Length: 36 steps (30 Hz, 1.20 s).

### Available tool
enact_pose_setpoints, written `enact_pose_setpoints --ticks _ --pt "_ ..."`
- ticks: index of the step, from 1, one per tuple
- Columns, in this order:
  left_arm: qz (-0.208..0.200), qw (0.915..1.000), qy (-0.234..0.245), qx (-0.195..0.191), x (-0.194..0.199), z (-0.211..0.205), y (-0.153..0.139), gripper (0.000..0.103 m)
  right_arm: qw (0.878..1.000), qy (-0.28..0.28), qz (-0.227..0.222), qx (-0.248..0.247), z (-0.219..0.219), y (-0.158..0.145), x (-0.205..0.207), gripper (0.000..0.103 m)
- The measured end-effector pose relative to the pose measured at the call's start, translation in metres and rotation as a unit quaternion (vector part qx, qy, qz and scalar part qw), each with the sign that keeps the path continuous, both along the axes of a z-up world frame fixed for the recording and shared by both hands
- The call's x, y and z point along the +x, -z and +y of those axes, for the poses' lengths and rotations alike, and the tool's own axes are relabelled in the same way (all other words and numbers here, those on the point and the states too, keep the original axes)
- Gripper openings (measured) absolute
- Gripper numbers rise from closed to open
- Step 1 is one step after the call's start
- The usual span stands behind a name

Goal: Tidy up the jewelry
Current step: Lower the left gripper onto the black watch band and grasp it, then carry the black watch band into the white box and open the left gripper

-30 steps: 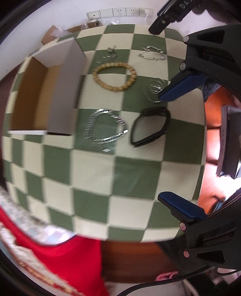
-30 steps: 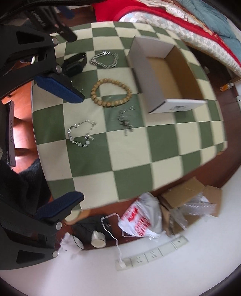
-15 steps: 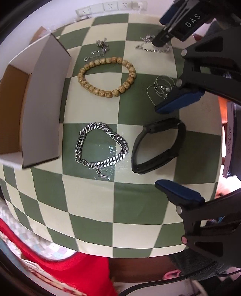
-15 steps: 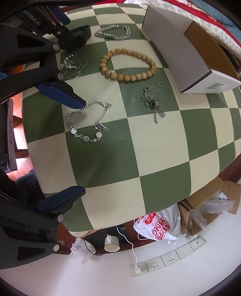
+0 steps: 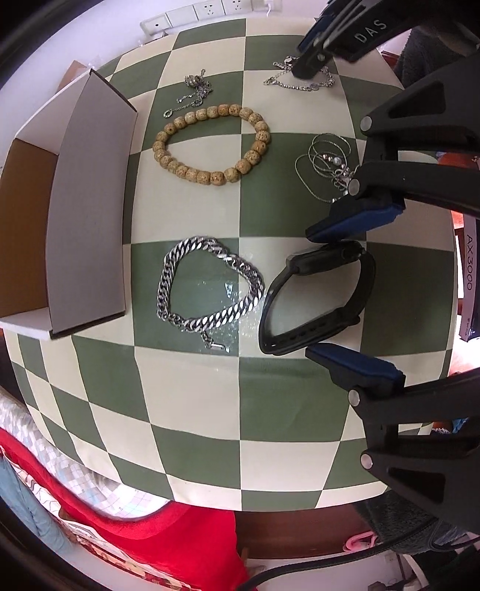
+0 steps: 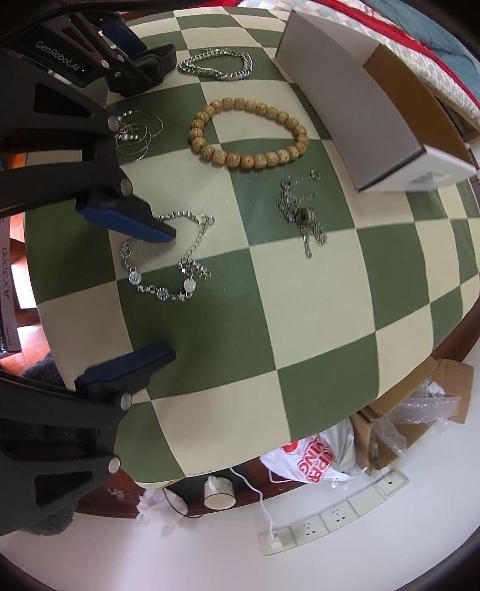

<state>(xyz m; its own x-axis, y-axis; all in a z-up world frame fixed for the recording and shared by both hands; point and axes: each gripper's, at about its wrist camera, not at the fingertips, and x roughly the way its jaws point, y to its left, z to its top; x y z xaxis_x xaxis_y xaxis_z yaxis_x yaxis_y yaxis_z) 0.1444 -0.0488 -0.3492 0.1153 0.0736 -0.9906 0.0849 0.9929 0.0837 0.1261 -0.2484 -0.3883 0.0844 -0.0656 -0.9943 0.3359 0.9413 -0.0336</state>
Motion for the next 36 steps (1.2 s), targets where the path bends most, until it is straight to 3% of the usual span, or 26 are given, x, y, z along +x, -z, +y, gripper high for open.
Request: enact_pose_setpoints --ticks 3,8,16,24,36 --pt "0.0 1.0 0.001 0.002 -0.002 0.004 -0.001 0.053 1.0 -0.012 -0.005 0.002 0.006 -0.003 0.001 0.006" --pt "-0.002 1.0 0.005 0.007 -0.003 0.002 -0.008 0.053 0.998 0.02 -0.022 0.056 -0.004 -0.006 -0.004 0.002" --pt "-0.025 0.9995 0.014 -0.01 0.0 0.002 -0.042 0.052 0.991 0.045 -0.077 0.104 -0.016 -0.045 -0.011 0.001" --pt "-0.085 0.9954 0.04 -0.021 0.012 -0.005 -0.105 0.052 0.982 0.031 -0.142 0.124 -0.009 -0.114 0.001 0.001" --pt "-0.164 0.984 0.065 -0.026 0.074 0.0 -0.186 0.052 0.966 -0.022 -0.222 0.128 0.012 -0.216 0.056 0.001"
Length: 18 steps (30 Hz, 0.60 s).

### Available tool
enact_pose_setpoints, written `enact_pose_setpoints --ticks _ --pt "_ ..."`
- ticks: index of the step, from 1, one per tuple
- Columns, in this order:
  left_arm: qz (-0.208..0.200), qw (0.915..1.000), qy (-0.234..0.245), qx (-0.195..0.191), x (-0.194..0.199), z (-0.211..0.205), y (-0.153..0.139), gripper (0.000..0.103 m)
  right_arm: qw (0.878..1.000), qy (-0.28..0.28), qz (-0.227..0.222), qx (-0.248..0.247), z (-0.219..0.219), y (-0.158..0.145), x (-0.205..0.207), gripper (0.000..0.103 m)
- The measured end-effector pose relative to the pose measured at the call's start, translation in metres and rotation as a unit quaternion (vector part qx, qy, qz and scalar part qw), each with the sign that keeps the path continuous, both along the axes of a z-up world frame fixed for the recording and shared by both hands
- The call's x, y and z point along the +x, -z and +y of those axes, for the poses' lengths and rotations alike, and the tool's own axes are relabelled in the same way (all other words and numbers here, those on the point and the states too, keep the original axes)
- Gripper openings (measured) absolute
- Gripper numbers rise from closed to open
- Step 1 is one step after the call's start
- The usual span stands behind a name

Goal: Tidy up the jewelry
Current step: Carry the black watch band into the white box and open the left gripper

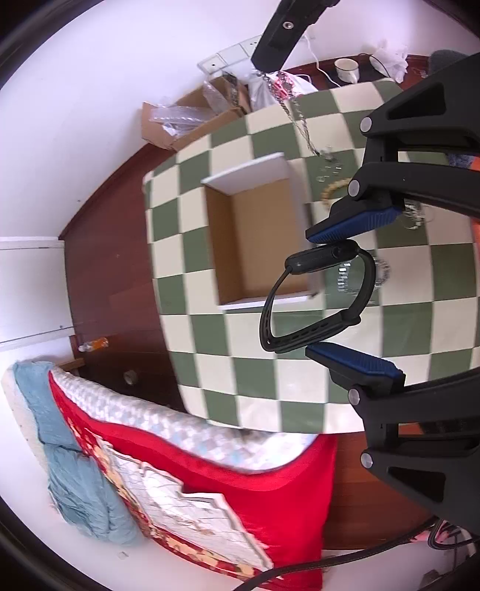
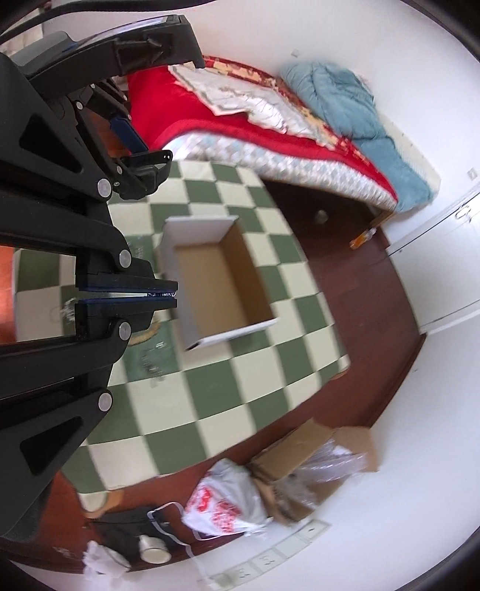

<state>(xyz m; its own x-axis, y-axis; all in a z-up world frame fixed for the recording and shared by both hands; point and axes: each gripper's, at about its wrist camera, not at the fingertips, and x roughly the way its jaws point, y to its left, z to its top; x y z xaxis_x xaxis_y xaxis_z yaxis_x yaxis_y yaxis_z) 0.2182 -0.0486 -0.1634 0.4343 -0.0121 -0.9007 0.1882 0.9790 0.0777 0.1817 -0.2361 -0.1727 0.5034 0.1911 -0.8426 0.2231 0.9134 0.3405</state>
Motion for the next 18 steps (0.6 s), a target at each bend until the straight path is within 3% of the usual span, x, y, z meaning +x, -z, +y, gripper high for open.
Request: enact_pose_setpoints --ticks 5,9,18 --pt "0.002 1.0 -0.002 0.004 0.037 -0.001 0.0 0.052 1.0 -0.015 -0.017 -0.005 0.002 -0.021 0.038 0.001" --pt "0.03 0.9995 -0.009 -0.002 0.067 -0.001 0.02 0.052 1.0 -0.024 -0.008 -0.007 0.001 -0.017 0.075 0.001" --pt "0.123 0.99 -0.027 -0.063 0.12 -0.003 0.074 0.052 0.997 -0.035 0.067 -0.004 -0.006 0.063 0.141 0.001"
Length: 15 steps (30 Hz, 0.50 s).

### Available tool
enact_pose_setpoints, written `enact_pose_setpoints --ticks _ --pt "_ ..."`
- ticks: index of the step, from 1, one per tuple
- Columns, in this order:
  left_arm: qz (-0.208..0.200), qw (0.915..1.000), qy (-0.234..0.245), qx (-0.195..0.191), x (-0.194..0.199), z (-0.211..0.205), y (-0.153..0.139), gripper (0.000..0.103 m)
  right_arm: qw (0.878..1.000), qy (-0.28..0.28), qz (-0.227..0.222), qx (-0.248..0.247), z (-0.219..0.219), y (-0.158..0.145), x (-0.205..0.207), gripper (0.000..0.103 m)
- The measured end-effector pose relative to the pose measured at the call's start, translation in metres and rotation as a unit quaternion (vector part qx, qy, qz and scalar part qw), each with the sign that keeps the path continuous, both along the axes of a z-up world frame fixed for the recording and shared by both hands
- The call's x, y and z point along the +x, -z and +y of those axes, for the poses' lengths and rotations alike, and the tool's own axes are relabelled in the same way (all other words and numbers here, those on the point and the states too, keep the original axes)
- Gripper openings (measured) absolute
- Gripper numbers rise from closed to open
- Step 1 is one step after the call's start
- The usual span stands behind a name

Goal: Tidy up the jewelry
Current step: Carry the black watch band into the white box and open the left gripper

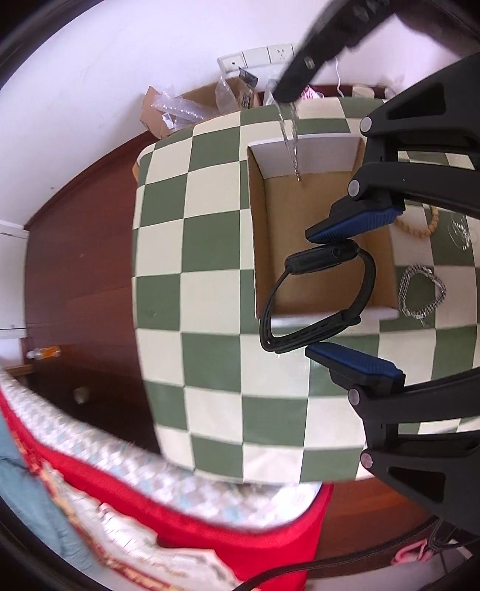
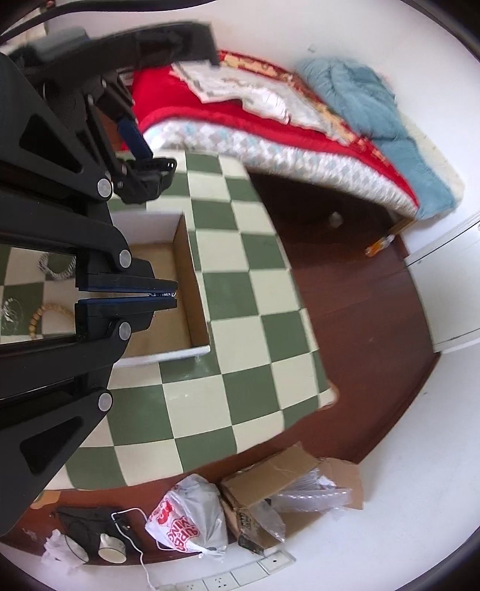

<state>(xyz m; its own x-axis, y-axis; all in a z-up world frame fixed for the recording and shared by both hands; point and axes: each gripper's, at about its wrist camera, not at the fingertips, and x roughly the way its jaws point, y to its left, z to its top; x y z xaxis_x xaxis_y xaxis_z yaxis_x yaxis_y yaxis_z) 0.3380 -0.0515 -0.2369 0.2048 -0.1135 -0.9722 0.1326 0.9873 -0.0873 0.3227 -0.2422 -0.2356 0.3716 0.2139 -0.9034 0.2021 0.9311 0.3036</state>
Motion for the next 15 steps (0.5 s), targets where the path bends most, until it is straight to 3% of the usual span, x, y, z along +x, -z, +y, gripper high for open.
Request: enact_pose_setpoints --ticks 6,9,11,12,13,15 --pt "0.045 0.999 0.0 -0.003 0.021 -0.008 0.021 0.055 0.998 -0.017 0.055 0.008 0.001 0.051 0.023 0.001" --pt "0.043 0.999 -0.002 -0.01 0.025 -0.01 0.018 0.056 0.997 -0.025 0.073 0.003 0.003 0.062 0.029 0.002" --pt "0.037 0.9992 -0.014 -0.005 0.026 -0.008 0.012 0.074 0.997 -0.027 0.078 -0.001 0.004 0.063 0.031 0.006" --pt "0.032 0.9992 -0.021 -0.008 0.027 -0.005 0.009 0.078 0.996 -0.029 0.081 -0.009 0.005 0.062 0.031 0.016" --pt "0.023 0.9993 -0.029 -0.003 0.027 -0.002 0.004 0.082 0.996 -0.029 0.082 -0.015 0.005 0.06 0.031 0.033" --pt "0.008 0.9993 -0.037 0.005 0.028 0.004 -0.005 0.094 0.996 -0.024 0.079 -0.017 0.003 0.056 0.028 0.052"
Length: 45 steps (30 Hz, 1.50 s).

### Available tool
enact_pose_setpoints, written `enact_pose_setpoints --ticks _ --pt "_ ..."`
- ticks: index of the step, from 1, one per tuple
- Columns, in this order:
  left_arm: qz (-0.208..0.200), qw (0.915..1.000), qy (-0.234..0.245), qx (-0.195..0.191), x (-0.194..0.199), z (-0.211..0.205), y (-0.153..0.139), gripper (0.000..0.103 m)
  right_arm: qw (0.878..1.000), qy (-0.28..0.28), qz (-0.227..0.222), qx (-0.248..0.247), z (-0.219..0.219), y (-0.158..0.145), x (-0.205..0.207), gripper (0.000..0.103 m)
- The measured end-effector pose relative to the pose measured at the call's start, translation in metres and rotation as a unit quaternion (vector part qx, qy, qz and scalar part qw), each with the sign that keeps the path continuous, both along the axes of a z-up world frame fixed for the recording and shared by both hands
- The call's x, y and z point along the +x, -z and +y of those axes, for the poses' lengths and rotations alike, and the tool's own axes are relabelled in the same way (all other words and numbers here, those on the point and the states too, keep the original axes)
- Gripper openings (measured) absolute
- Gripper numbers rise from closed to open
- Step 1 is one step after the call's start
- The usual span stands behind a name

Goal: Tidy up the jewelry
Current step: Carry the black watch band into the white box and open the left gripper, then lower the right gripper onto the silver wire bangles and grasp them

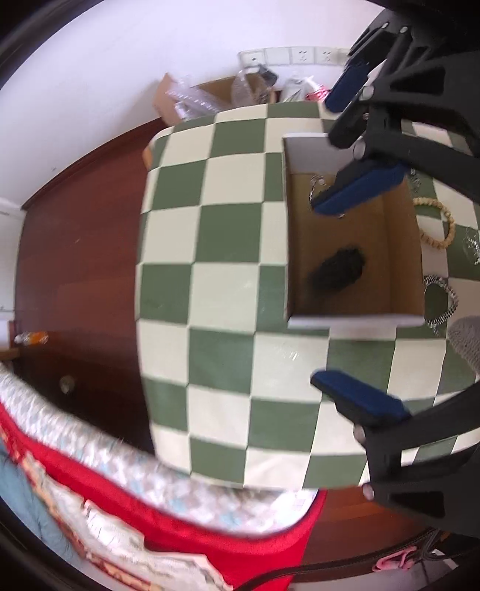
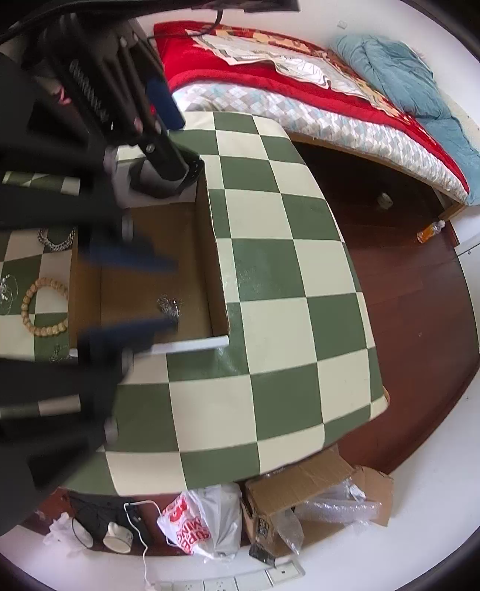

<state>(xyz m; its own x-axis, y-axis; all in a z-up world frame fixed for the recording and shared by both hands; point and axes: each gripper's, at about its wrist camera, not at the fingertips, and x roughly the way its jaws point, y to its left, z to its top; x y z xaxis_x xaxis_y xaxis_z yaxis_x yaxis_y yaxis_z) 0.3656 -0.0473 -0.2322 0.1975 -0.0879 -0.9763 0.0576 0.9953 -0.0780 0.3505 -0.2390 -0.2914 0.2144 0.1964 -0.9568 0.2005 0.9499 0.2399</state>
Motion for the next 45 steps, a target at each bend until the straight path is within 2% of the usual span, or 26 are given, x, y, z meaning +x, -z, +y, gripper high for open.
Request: enact_pose_setpoints --ticks 3,5,7,9,14,22,27,39,42,45 --pt "-0.035 0.9987 -0.013 0.034 -0.003 0.011 -0.015 0.103 1.0 -0.006 0.0 -0.021 0.0 -0.006 -0.005 0.063" --pt "-0.061 0.9956 -0.022 0.068 -0.007 0.02 -0.023 0.103 0.999 -0.011 0.005 -0.05 0.002 -0.009 -0.01 0.072" --pt "-0.074 0.9922 -0.029 0.096 -0.013 0.027 -0.025 0.103 0.997 -0.025 0.006 -0.072 0.008 -0.011 -0.015 0.09" --pt "-0.086 0.9896 -0.032 0.11 -0.023 0.034 -0.024 0.103 0.995 -0.034 0.009 -0.088 0.013 -0.01 -0.021 0.096" --pt "-0.105 0.986 -0.027 0.127 -0.055 0.043 -0.016 0.103 0.994 -0.047 0.012 -0.103 0.028 -0.003 -0.043 0.101" --pt "-0.132 0.9822 -0.026 0.131 -0.095 0.05 -0.019 0.103 0.992 -0.042 0.002 -0.123 0.042 0.001 -0.081 0.101" --pt "-0.149 0.9809 -0.031 0.121 -0.118 0.054 -0.034 0.103 0.989 -0.036 -0.029 -0.14 0.045 -0.018 -0.102 0.102" --pt "-0.192 0.9763 -0.032 0.095 -0.171 0.058 -0.078 0.103 0.979 -0.011 -0.119 -0.167 0.047 -0.09 -0.149 0.103" --pt "-0.194 0.9766 -0.029 0.088 -0.181 0.059 -0.082 0.103 0.976 -0.005 -0.135 -0.169 0.049 -0.103 -0.159 0.103" --pt "-0.187 0.9772 -0.025 0.097 -0.187 0.06 -0.075 0.103 0.979 0.001 -0.134 -0.155 0.047 -0.106 -0.17 0.103"
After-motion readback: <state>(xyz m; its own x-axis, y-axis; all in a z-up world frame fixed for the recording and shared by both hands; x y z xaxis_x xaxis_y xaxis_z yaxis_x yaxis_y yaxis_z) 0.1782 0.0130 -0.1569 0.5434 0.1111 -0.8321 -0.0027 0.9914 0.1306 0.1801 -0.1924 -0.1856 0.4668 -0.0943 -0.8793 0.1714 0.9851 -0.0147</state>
